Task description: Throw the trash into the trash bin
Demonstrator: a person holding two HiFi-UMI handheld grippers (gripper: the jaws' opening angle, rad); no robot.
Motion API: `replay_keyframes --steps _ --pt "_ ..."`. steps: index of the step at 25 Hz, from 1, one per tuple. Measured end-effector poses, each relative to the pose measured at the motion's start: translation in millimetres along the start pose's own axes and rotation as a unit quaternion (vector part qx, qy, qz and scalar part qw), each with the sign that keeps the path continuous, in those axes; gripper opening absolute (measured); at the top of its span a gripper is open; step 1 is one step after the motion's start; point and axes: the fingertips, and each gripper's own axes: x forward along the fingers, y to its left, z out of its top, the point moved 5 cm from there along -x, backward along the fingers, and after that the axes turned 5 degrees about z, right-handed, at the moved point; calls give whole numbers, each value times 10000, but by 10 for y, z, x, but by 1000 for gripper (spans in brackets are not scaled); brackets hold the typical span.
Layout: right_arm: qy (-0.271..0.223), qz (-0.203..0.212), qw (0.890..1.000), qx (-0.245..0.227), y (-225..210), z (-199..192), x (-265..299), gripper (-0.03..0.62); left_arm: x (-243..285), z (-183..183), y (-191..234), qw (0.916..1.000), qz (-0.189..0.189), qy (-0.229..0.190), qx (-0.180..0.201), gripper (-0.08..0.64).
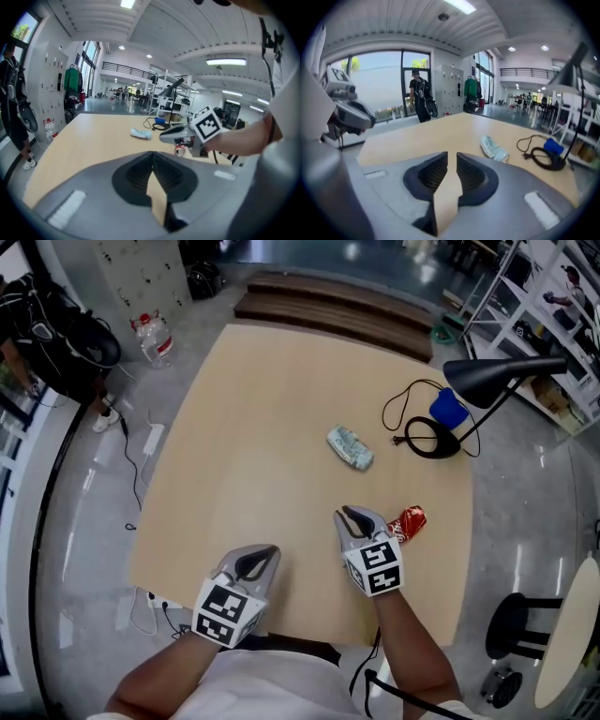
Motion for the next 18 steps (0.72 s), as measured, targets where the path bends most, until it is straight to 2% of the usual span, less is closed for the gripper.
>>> replay_keyframes --steps 2,4,6,12,18 --pt "342 -263 9958 -803 -194 56 173 76 44 -16 -41 9999 -41 100 39 6" --pt "690 -493 9845 -1534 -377 102 343 100 107 -35 -86 9996 -125 252 42 6" --pt "930 -620 9741 -1967 -560 122 500 112 209 -44 -103 9994 -154 312 -62 6" --pt "1424 -561 9616 -2279 -949 125 905 149 414 60 -93 9987 -80 294 -413 6" --pt "2073 -496 9380 -2734 -1174 73 1302 178 499 59 -39 9981 35 282 -548 6"
